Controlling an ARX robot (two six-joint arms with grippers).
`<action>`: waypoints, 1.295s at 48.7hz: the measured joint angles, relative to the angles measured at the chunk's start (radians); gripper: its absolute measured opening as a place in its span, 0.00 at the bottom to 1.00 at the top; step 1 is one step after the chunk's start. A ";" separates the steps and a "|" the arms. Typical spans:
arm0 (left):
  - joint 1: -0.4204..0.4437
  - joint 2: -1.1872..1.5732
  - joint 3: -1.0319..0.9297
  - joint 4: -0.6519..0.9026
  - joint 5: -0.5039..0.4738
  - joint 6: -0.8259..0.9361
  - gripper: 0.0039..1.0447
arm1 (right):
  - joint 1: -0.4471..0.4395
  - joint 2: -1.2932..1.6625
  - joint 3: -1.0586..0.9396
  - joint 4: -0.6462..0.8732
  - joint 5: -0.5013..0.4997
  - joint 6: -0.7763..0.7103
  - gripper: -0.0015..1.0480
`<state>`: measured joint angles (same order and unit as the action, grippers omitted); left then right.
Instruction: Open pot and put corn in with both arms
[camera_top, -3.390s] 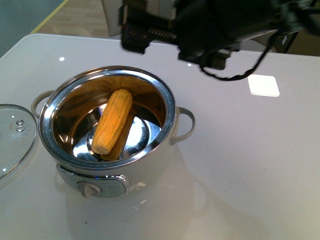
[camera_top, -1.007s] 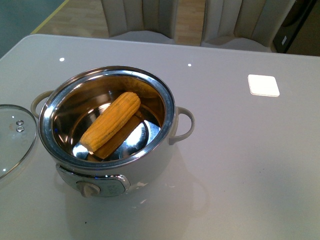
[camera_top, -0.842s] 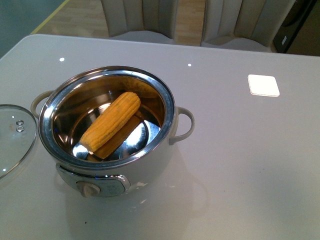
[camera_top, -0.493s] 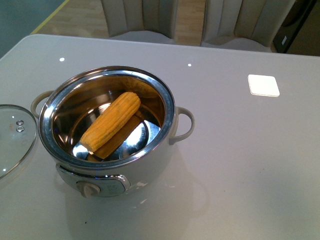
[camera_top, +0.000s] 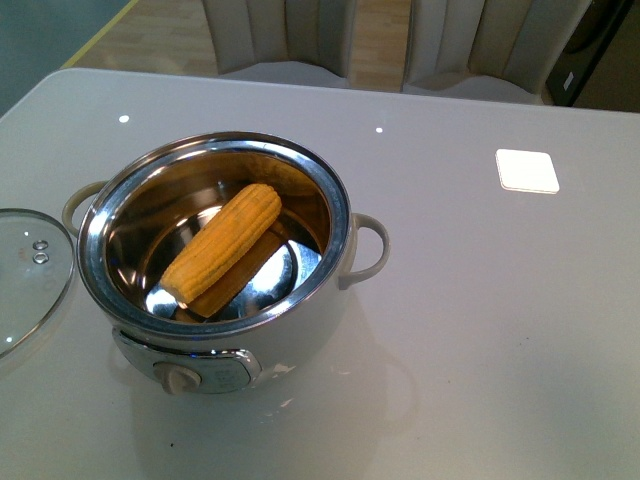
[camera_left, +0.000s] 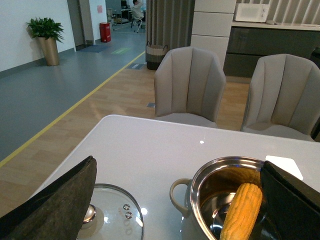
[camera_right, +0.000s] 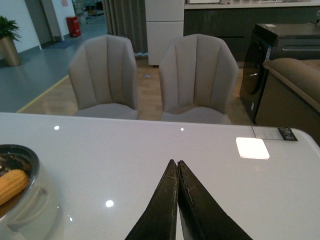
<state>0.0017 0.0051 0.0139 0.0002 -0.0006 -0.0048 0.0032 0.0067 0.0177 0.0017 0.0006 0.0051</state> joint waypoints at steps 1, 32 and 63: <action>0.000 0.000 0.000 0.000 0.000 0.000 0.93 | 0.000 0.000 0.000 0.000 0.000 0.000 0.02; 0.000 0.000 0.000 0.000 0.000 0.000 0.93 | 0.000 0.000 0.000 0.000 0.000 -0.002 0.79; 0.000 0.000 0.000 0.000 0.000 0.000 0.93 | 0.000 0.000 0.000 0.000 0.000 -0.002 0.91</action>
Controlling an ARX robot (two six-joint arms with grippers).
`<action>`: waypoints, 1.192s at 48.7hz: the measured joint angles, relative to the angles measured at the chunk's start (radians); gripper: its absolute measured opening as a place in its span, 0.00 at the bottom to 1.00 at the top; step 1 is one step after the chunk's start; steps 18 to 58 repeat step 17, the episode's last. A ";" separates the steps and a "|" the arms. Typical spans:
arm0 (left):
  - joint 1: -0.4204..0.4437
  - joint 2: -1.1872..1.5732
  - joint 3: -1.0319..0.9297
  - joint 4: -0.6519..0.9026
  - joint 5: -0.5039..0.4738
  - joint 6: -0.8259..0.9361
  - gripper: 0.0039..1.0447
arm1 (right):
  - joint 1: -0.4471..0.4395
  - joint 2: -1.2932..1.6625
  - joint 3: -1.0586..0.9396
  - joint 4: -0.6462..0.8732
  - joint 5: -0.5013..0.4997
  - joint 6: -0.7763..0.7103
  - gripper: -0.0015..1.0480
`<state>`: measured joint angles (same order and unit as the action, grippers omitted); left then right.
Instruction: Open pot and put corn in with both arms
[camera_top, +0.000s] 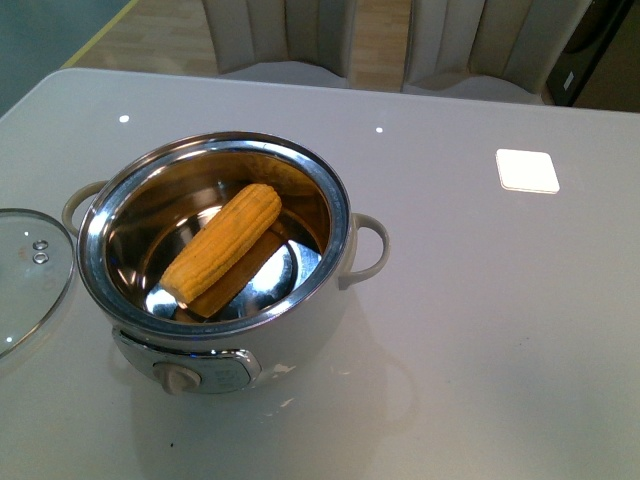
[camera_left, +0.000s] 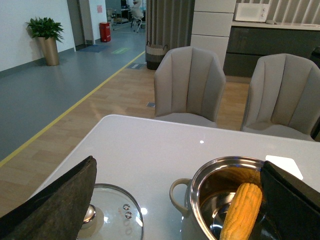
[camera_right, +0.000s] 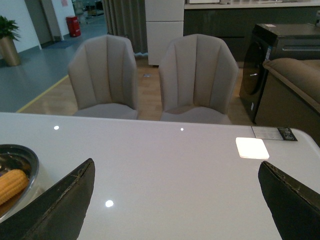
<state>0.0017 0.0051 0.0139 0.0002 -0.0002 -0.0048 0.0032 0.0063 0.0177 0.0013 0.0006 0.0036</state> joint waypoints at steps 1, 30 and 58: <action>0.000 0.000 0.000 0.000 0.000 0.000 0.93 | 0.000 0.000 0.000 0.000 0.000 0.000 0.91; 0.000 0.000 0.000 0.000 0.000 0.000 0.93 | 0.000 0.000 0.000 0.000 0.000 0.000 0.91; 0.000 0.000 0.000 0.000 0.000 0.000 0.93 | 0.000 0.000 0.000 0.000 0.000 0.000 0.91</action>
